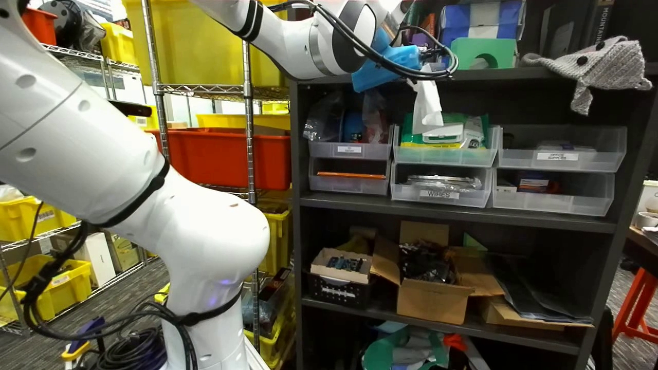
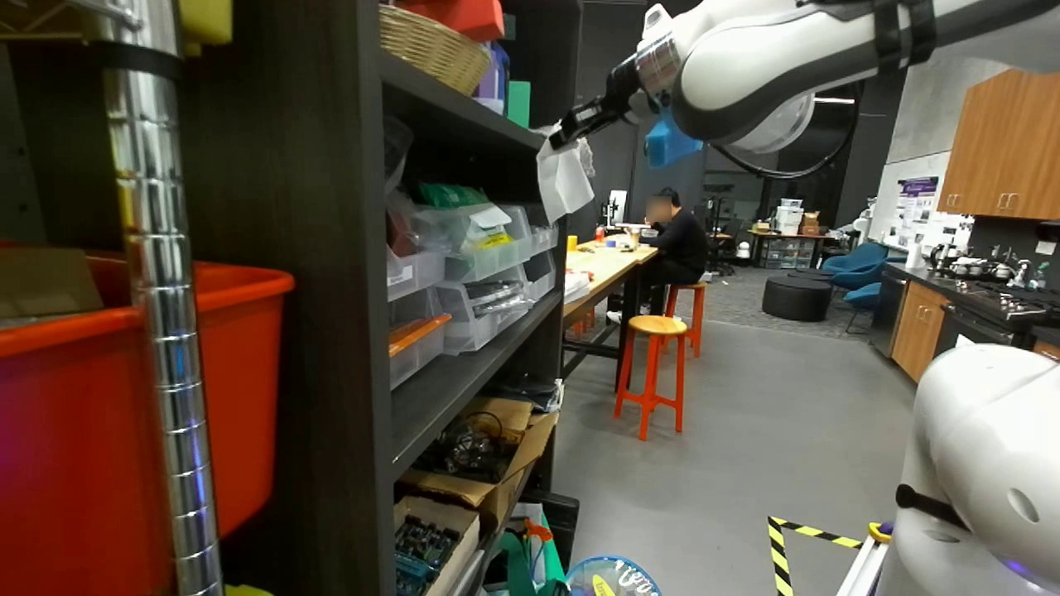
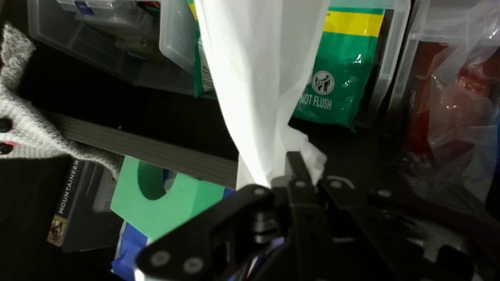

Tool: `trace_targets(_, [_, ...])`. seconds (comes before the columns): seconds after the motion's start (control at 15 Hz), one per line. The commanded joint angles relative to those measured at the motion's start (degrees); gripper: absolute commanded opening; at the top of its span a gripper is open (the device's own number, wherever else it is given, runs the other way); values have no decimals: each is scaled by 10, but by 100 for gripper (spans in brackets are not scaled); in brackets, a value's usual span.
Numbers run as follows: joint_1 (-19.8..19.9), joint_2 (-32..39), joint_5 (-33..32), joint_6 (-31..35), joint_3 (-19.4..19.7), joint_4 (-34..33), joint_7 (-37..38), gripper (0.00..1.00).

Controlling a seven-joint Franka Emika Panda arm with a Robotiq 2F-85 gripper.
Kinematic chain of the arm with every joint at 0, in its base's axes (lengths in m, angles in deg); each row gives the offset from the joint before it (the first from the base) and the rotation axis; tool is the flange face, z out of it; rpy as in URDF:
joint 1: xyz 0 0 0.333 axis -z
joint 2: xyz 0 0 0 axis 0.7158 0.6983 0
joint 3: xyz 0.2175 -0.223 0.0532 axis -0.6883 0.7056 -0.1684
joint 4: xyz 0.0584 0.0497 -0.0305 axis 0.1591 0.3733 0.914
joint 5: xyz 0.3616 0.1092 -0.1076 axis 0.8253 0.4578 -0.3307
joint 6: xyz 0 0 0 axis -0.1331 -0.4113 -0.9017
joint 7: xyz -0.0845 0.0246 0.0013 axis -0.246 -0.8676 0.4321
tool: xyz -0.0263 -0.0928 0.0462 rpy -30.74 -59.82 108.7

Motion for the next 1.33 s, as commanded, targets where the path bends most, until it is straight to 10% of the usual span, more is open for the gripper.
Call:
trace_targets(0.0, [12,8,9,21,-16,-13,-1,1])
trace_targets(1.27, [-47,60,69,229,-2,-31,110,1])
